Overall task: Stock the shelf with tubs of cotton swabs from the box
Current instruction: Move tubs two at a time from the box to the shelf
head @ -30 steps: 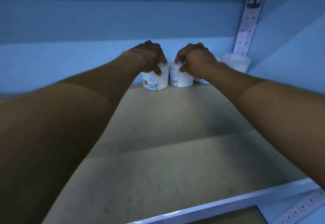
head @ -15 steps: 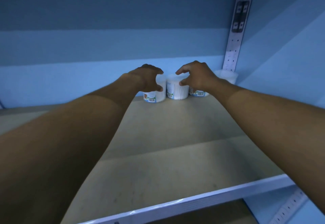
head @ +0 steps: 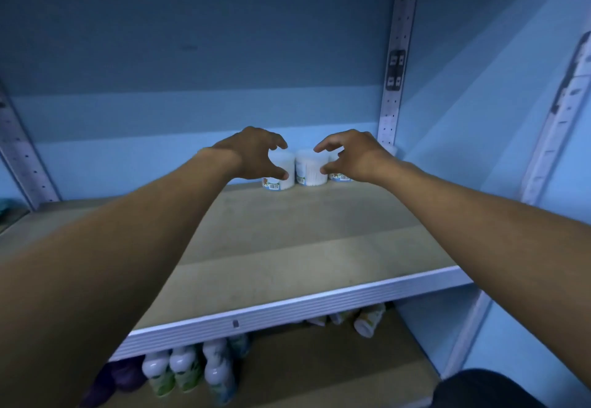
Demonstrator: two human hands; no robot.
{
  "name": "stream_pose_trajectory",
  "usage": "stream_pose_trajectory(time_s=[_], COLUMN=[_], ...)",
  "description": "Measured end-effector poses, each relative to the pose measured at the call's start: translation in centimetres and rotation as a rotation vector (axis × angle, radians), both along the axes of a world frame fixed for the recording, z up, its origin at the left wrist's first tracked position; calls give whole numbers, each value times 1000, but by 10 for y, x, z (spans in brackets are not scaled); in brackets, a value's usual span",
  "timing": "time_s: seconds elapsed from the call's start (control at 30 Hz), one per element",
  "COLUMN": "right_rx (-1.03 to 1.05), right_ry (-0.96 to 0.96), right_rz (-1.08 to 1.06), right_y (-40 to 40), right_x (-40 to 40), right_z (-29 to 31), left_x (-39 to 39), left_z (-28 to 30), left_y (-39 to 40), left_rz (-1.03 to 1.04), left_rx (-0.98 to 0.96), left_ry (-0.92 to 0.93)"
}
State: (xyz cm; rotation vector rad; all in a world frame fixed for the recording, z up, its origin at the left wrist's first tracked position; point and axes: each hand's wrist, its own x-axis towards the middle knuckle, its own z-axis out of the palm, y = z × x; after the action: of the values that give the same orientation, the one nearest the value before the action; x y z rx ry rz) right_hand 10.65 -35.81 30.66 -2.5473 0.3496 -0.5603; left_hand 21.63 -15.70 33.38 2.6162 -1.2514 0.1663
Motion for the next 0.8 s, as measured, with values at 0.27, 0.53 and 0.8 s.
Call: stream_pose_trajectory(time_s=[0.27, 0.53, 0.8], right_rx=[-47, -82, -29], right_ry=[-46, -60, 39], right_rz=[26, 56, 91], right_y=[37, 63, 91], right_x=[-58, -106, -150], right_z=[8, 9, -37], left_x=[-57, -107, -141], left_z=[15, 9, -42], left_y=[38, 62, 87], left_rz=[-62, -132, -210], left_rx=[-46, -98, -89], left_ry=[-42, -64, 46])
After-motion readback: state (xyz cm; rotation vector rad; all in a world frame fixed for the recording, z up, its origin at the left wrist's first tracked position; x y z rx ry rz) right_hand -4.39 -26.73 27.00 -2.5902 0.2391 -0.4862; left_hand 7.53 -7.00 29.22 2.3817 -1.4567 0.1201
